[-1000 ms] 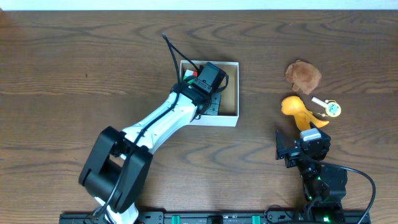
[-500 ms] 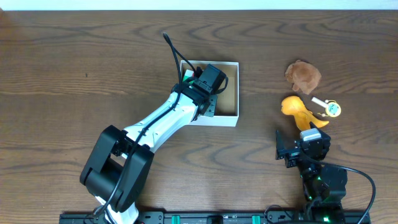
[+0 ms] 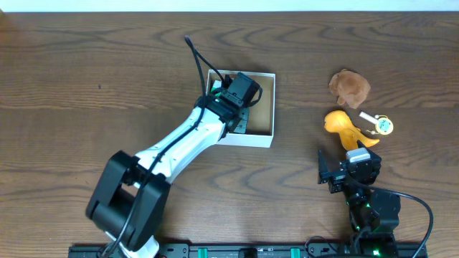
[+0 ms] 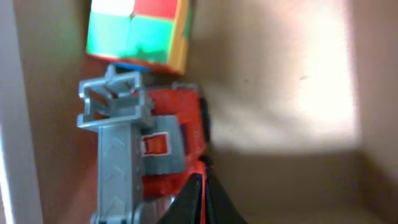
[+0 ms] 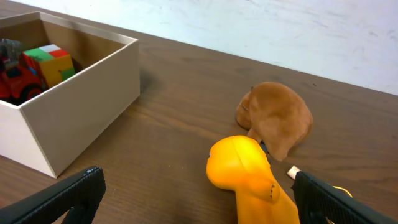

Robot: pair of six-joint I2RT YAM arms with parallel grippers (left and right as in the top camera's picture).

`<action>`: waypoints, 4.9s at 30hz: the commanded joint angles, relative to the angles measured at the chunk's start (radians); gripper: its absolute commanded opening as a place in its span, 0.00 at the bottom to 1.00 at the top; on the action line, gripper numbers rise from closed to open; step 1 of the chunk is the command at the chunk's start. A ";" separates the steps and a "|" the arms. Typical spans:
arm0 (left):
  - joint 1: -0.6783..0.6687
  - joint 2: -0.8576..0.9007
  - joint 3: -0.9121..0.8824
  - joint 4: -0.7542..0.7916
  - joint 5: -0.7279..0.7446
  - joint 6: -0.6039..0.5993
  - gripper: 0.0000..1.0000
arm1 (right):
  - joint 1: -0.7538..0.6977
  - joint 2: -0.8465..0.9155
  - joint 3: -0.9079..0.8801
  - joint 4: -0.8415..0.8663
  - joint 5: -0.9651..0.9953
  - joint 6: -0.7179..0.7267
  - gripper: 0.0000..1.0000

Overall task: Pack container
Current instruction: 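Open the left gripper and withdraw it to the left rest pose, then move the right gripper to the brown plush toy and grasp it, then lift the brown plush toy and carry it left over the box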

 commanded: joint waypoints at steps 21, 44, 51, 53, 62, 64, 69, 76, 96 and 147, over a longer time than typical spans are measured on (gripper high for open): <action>0.369 -0.285 0.016 0.033 -0.246 -0.011 0.72 | -0.012 -0.005 -0.002 -0.003 -0.006 0.011 0.99; 0.468 -0.285 0.016 0.026 -0.187 -0.010 0.98 | -0.012 -0.005 -0.002 0.169 -0.019 -0.027 0.99; 0.468 -0.285 0.016 0.026 -0.187 -0.010 0.98 | -0.012 0.135 0.138 0.268 0.171 -0.057 0.99; 0.468 -0.285 0.016 0.026 -0.187 -0.010 0.98 | -0.012 0.258 0.234 0.246 0.203 -0.057 0.99; 0.468 -0.285 0.016 0.026 -0.187 -0.010 0.98 | -0.012 0.884 0.835 -0.052 0.210 -0.061 0.99; 0.468 -0.285 0.016 0.026 -0.187 -0.010 0.98 | -0.012 1.002 0.948 -0.134 0.210 -0.078 0.99; 0.468 -0.285 0.016 0.026 -0.187 -0.010 0.98 | -0.010 1.209 1.088 -0.178 0.187 -0.076 0.99; 0.468 -0.285 0.016 0.026 -0.187 -0.010 0.98 | -0.028 1.321 1.088 -0.188 0.292 -0.131 0.99; 0.468 -0.285 0.016 0.026 -0.187 -0.010 0.98 | -0.160 1.660 1.088 -0.159 0.236 -0.368 0.69; 0.468 -0.285 0.016 0.026 -0.187 -0.010 0.98 | -0.118 1.547 1.099 0.021 0.150 -0.391 0.17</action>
